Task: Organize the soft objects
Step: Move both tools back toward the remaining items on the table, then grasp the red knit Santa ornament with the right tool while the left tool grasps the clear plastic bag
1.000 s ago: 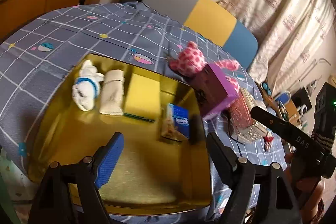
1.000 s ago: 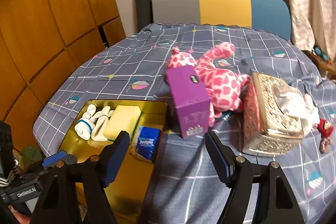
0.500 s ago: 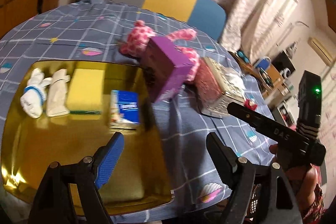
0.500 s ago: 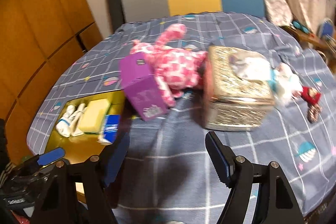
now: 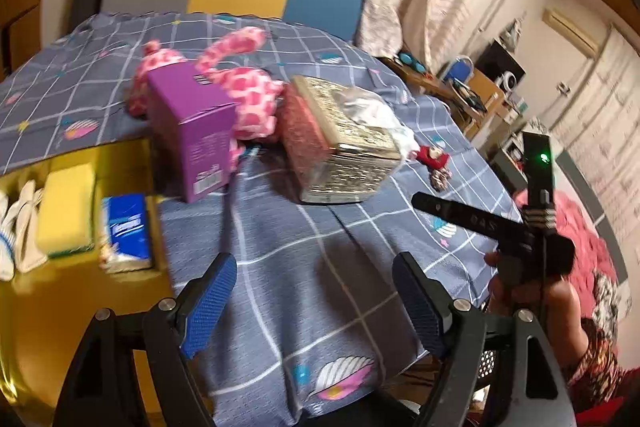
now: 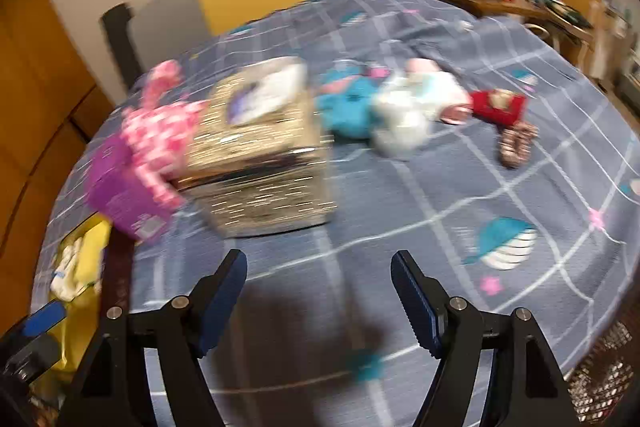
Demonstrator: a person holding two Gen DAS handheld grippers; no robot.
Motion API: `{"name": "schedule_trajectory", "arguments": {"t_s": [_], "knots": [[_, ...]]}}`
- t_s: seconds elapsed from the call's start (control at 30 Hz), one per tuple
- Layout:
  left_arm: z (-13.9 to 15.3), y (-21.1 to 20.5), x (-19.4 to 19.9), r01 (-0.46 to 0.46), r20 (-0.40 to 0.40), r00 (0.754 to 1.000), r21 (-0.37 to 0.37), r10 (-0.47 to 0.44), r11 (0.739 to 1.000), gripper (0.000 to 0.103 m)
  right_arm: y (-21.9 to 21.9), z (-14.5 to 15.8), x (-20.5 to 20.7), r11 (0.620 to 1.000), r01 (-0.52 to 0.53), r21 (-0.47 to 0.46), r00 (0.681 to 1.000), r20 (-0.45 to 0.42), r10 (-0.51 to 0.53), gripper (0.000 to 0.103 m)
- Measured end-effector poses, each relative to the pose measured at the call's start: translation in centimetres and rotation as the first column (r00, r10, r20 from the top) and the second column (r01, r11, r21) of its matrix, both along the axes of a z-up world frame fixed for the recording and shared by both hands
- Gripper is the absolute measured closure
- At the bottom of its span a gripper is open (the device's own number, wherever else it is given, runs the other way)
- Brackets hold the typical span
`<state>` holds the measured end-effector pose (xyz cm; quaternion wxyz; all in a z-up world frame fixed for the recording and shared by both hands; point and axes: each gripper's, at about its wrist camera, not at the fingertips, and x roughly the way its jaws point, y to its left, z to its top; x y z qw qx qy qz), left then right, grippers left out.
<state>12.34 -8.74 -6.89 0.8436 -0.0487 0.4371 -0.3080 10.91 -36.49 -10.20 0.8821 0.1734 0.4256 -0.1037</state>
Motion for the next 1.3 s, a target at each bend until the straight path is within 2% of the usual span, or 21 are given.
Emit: {"name": "schedule_trajectory", "arguments": {"t_s": [0.23,0.53,0.63,0.87,1.07,1.13,1.17,1.27,1.3], "knots": [[-0.1,-4.0,-0.3,0.075,-0.001,0.997,0.018,-0.075,0.997,0.022,-8.0,-0.6,0.6,0.992,0.127,-0.011,0.992,0.0,-0.127,0.028],[-0.2,-8.0,-0.6,0.139,-0.004,0.99,0.037,-0.139,0.99,0.022,-18.7,-0.2,3.9,0.958,0.26,-0.118,0.965,-0.001,-0.262,0.027],[-0.7,-9.1,-0.7,0.154,-0.02,0.988,0.039,-0.153,0.987,0.022,-21.6,-0.2,5.3,0.953,0.27,-0.137,0.962,-0.007,-0.274,0.02],[-1.3,-11.2,-0.5,0.173,-0.048,0.984,0.05,-0.171,0.984,0.022,-25.8,-2.3,8.9,0.958,0.269,-0.098,0.959,-0.068,-0.276,0.02],[-1.6,-12.6,-0.2,0.185,-0.058,0.982,0.074,-0.181,0.98,0.022,-26.5,-4.7,11.9,0.97,0.224,-0.092,0.966,-0.108,-0.233,0.02],[-1.8,-13.0,-0.1,0.186,-0.064,0.981,0.08,-0.181,0.979,0.022,-26.3,-5.7,12.6,0.975,0.196,-0.102,0.969,-0.133,-0.209,0.025],[-1.7,-13.1,0.0,0.187,-0.066,0.981,0.08,-0.182,0.979,0.022,-26.2,-6.1,12.8,0.979,0.179,-0.102,0.971,-0.141,-0.192,0.03],[-1.6,-13.9,0.1,0.193,-0.061,0.98,0.087,-0.188,0.977,0.022,-25.9,-7.1,12.7,0.983,0.15,-0.106,0.972,-0.167,-0.166,0.058],[-1.6,-14.3,0.2,0.201,-0.061,0.979,0.089,-0.196,0.976,0.022,-26.1,-7.1,12.3,0.984,0.155,-0.084,0.974,-0.152,-0.166,0.062]]}}
